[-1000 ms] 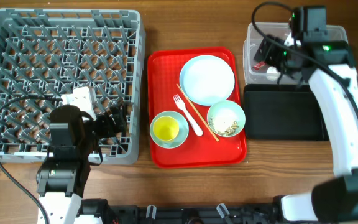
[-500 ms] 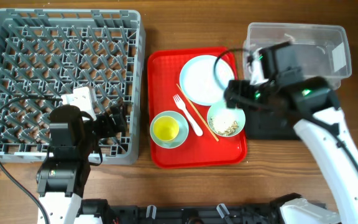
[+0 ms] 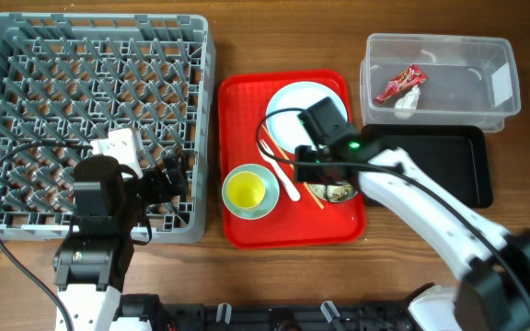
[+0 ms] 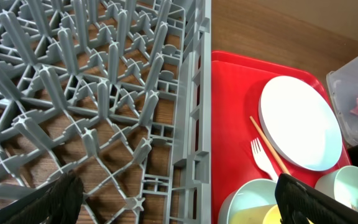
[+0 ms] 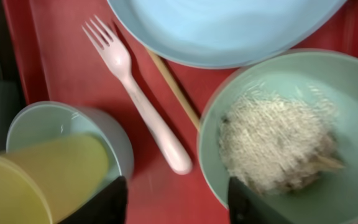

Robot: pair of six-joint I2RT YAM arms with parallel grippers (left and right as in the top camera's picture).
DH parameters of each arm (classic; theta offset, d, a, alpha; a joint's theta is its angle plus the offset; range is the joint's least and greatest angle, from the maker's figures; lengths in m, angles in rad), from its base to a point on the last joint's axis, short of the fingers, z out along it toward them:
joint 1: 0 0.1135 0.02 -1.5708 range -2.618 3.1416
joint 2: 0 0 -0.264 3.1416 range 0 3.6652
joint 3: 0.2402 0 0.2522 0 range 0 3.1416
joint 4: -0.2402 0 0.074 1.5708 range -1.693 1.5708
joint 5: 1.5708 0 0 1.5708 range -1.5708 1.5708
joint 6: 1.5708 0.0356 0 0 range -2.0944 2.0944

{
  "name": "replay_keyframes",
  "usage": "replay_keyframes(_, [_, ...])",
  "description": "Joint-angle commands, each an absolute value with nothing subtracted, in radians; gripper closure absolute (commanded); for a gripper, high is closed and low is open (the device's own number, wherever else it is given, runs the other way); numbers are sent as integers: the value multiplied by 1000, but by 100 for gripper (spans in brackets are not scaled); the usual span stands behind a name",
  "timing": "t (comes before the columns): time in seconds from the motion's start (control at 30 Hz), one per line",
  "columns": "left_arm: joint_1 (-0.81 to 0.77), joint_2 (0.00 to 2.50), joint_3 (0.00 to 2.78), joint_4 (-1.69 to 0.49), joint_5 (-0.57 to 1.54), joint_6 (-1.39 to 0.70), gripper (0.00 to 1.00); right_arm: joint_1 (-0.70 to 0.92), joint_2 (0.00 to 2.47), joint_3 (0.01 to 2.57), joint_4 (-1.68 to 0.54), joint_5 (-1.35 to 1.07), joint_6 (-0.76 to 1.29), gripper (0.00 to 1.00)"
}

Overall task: Sort waste into correct bins and load items into the dishwasher rack
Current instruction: 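Grasp the rim of the rice bowl with the right gripper, then tip the rice bowl over the black tray to dump the rice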

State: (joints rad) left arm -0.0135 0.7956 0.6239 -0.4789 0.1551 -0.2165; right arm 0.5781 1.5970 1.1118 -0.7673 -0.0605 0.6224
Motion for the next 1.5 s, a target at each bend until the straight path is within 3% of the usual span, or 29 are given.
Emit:
replay_keyframes(0.0, [-8, 799, 643, -480, 167, -224, 0, 596, 1710, 1105, -752, -6, 716, 57])
replay_keyframes(0.2, [-8, 799, 643, -491, 167, -224, 0, 596, 1796, 1105, -722, 12, 742, 69])
replay_keyframes(0.4, [-8, 799, 643, -491, 167, -224, 0, 596, 1799, 1106, -715, 12, 762, 95])
replay_keyframes(0.87, [-8, 799, 643, -491, 167, -224, 0, 548, 1641, 1267, -848, 5, 701, 96])
replay_keyframes(1.1, [-8, 799, 643, -491, 167, -224, 0, 320, 1517, 1271, -875, -228, 601, 96])
replay_keyframes(1.47, [-8, 799, 643, -491, 167, -224, 0, -85, 1563, 1191, -877, -738, 364, 96])
